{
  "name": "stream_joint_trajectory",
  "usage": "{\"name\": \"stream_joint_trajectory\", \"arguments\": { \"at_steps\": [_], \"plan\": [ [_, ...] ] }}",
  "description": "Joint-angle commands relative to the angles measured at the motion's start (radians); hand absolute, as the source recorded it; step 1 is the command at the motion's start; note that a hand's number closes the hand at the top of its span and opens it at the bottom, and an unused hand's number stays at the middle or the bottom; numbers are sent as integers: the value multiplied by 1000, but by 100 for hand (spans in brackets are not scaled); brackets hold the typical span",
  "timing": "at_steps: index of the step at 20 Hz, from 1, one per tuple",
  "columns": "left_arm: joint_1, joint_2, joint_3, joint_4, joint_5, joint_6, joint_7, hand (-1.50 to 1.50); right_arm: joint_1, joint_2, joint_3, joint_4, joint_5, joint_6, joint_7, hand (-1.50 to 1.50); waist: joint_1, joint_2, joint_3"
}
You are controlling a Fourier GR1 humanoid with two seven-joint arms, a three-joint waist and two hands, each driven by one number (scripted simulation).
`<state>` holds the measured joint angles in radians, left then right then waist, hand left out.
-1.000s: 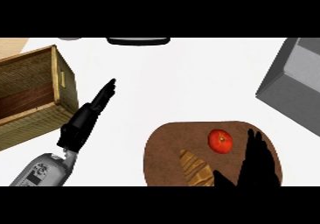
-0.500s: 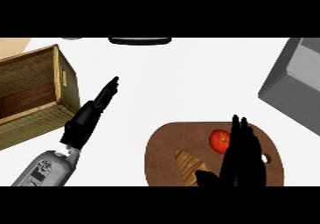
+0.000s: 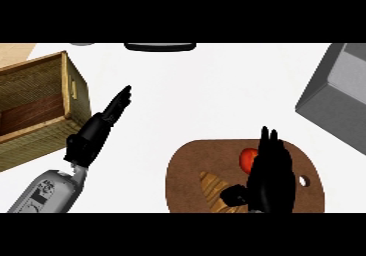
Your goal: Pick the tomato from the cutting board and place it in the cardboard box
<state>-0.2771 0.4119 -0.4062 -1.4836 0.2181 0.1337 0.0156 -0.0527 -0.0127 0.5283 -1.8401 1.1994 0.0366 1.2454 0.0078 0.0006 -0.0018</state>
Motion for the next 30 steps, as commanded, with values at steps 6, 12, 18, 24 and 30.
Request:
{"name": "stream_joint_trajectory", "arguments": {
  "at_steps": [6,12,18,24,30],
  "plan": [
    [-5,-44,6,48,-62,2,-29,0,-86,12,-15,80,8,10,196,-150,-9,2,1],
    [-5,-40,30,21,-59,-14,17,0,-83,12,-5,101,-47,-8,214,-150,-4,0,1],
    [25,-40,42,-26,-51,-38,25,0,-38,12,-17,141,-75,-30,180,-150,-3,-2,2],
    [37,-90,0,-53,-95,-14,49,0,-87,12,-57,261,-108,-93,155,-150,6,0,2],
    [28,-50,78,7,-69,-78,2,0,-89,12,-46,300,-104,-87,153,-150,1,1,1]
  ]
}}
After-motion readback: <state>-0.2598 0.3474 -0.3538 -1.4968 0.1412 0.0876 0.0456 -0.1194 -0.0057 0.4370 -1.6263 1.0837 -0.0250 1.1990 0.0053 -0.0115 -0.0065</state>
